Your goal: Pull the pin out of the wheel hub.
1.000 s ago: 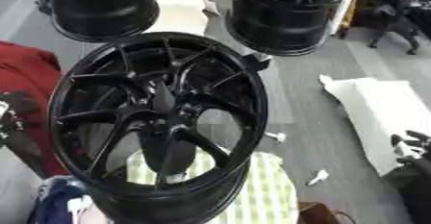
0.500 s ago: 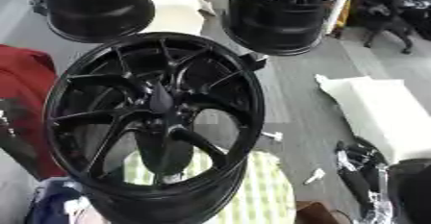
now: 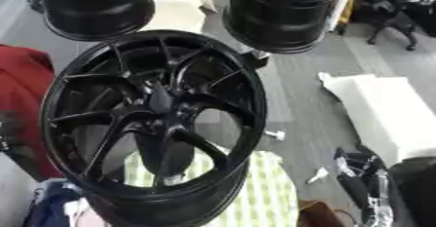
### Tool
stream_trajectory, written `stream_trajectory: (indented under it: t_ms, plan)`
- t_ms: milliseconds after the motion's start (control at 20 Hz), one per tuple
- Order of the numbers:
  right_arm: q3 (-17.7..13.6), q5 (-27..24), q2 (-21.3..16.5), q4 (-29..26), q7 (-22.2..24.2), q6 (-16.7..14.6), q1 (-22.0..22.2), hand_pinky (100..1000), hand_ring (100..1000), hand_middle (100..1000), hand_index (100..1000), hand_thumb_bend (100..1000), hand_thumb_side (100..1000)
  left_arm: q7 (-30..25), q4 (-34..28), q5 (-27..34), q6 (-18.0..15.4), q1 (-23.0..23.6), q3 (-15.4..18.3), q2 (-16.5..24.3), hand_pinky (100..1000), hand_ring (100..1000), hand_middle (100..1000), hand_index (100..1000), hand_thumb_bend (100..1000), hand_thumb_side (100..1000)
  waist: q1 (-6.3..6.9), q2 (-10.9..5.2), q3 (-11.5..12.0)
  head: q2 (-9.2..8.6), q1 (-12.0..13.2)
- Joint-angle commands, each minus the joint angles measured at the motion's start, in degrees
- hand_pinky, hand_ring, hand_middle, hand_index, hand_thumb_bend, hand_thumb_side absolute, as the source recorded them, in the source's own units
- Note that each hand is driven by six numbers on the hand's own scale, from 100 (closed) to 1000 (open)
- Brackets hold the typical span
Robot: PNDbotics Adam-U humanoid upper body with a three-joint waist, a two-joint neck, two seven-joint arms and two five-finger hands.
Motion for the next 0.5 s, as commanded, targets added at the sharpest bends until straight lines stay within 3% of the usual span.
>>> stream_trajectory:
  t_ms: [50,500]
  plan:
    - [-0.1,0.7,-0.5,1.5,-0.6,-0.1,-0.7,644,642,602,796,283,334,0.4,1.2,-1.3,-1.2,-0.6,0.6,0.8,659,777,683,814,100,578,0.16,-0.21,0.0,-0.14,-0.3]
    - [-0.2,-0.6,-0.1,5.9,-1.5,-1.2,-1.5,639,628,591,783,263,326,2.0,6.0,-2.5,-3.7,-0.8,0.6,0.7,658,774,678,809,100,565,0.21,-0.67,0.4,-0.14,-1.0]
